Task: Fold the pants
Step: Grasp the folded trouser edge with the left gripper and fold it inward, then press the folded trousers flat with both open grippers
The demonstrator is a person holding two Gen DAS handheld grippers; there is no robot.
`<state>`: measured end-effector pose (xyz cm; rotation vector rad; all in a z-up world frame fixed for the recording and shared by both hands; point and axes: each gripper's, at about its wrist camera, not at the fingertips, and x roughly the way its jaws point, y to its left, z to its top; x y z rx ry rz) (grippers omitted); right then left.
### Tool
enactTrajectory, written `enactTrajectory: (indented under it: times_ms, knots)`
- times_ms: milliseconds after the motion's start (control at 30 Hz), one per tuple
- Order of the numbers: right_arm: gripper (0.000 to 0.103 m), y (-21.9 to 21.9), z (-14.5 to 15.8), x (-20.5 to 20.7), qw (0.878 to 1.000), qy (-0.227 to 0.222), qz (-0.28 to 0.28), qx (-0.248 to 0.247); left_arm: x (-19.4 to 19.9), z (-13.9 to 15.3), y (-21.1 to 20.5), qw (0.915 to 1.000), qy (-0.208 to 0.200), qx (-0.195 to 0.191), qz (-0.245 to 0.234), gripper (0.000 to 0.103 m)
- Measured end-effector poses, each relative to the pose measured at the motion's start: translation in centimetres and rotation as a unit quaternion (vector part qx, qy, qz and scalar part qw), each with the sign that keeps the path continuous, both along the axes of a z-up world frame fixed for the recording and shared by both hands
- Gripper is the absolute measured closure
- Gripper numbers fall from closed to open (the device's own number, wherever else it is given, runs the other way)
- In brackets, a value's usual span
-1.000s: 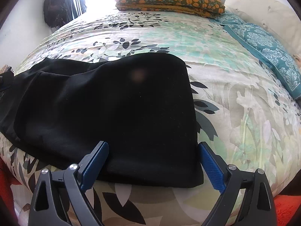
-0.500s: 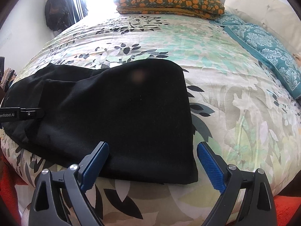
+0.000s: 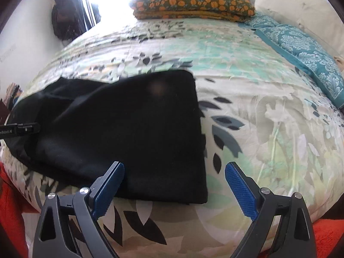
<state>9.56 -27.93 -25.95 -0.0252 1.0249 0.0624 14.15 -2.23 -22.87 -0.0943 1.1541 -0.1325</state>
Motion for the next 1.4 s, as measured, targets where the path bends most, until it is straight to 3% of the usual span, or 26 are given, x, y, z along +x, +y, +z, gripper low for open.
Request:
enactTrajectory:
  times_ms: [67,100,133,200,267,333,433,500,533,567,633,700,733,800,833,900,1000,1133,1167,1233,1300,1333,1400]
  knots:
    - [0.004,0.1,-0.7,-0.1,1.000,-0.006,-0.005,-0.001,-0.1,0.3,-0.2,0.9998,0.001,0.018,0.001,0.079]
    - [0.002,-0.3,-0.6,0.0,1.000,-0.005,-0.013,0.000,0.0,0.7,0.0,0.9998,0.003,0.021,0.007,0.069]
    - [0.002,-0.5,-0.6,0.1,1.000,-0.002,-0.014,0.000,-0.1,1.4,0.4,0.9993,0.001,0.032,0.020,0.053]
    - [0.002,-0.9,-0.5,-0.1,1.000,-0.003,-0.016,0.006,-0.5,3.1,1.2,0.9975,-0.030,0.044,0.046,0.038]
    - [0.002,-1.3,0.0,-0.2,1.000,-0.004,-0.022,0.013,-1.1,5.1,1.6,0.9938,-0.064,0.058,0.070,0.039]
    - [0.002,-1.8,1.5,-0.8,0.999,-0.033,-0.033,0.012,-1.5,6.7,1.5,0.9917,-0.096,0.044,0.073,0.039]
    - [0.002,-2.3,4.2,-1.8,0.994,-0.097,-0.035,0.042,-1.7,7.4,-0.2,0.9916,-0.126,0.002,0.031,0.038]
    - [0.002,-2.0,5.2,-2.3,0.989,-0.127,-0.017,0.068,-1.4,6.2,-2.1,0.9933,-0.115,-0.007,-0.011,0.038]
    - [0.005,-1.4,5.3,-2.1,0.989,-0.125,0.001,0.081,-1.2,5.3,-3.0,0.9937,-0.107,-0.008,-0.031,0.038]
    - [0.017,0.4,4.5,-1.8,0.989,-0.095,0.046,0.104,-1.2,4.3,-3.7,0.9939,-0.100,-0.006,-0.047,0.038]
    - [0.032,1.4,3.7,-1.6,0.988,-0.071,0.068,0.116,-0.8,1.7,-4.3,0.9958,-0.066,0.026,-0.057,0.038]
    - [0.035,3.7,1.3,-1.4,0.986,-0.013,0.107,0.128,-0.4,-0.9,-3.2,0.9970,-0.030,0.061,-0.036,0.038]
    - [0.034,5.0,0.2,-1.5,0.987,0.000,0.124,0.105,-0.6,-1.2,-2.1,0.9981,-0.034,0.045,-0.024,0.037]
    - [0.034,7.3,-0.1,-2.1,0.985,-0.018,0.165,0.041,-0.5,-0.8,-0.5,0.9986,-0.031,0.042,0.002,0.037]
    - [0.034,7.8,0.0,-2.1,0.984,-0.019,0.176,0.036,-0.3,-0.4,-0.3,0.9985,-0.027,0.046,0.008,0.037]
    - [0.033,7.3,0.2,-2.1,0.984,-0.019,0.172,0.050,-0.8,1.1,0.5,0.9981,-0.040,0.043,0.021,0.037]
    - [0.028,4.7,1.6,-1.7,0.986,-0.010,0.125,0.113,-1.5,3.4,0.5,0.9966,-0.075,0.022,0.025,0.038]
    - [0.025,0.9,4.6,-0.6,0.982,-0.053,0.055,0.170,-0.9,3.8,-2.2,0.9952,-0.096,0.004,-0.018,0.035]
    - [0.025,-0.1,4.8,1.2,0.983,-0.040,0.029,0.178,-0.6,3.3,-3.1,0.9951,-0.093,0.011,-0.033,0.035]
    - [0.025,-0.3,4.6,2.0,0.982,-0.031,0.024,0.184,0.0,1.7,-4.5,0.9949,-0.080,0.036,-0.051,0.034]
    - [0.025,-0.1,3.8,2.6,0.983,-0.015,0.027,0.180,0.7,-0.7,-4.6,0.9965,-0.039,0.058,-0.046,0.034]
    - [0.025,0.4,3.0,2.6,0.985,-0.004,0.034,0.172,0.8,-1.3,-4.4,0.9965,-0.039,0.061,-0.041,0.027]
    - [0.025,1.9,0.8,2.1,0.988,0.041,0.053,0.140,0.7,-1.0,-3.5,0.9976,-0.036,0.051,-0.030,0.026]
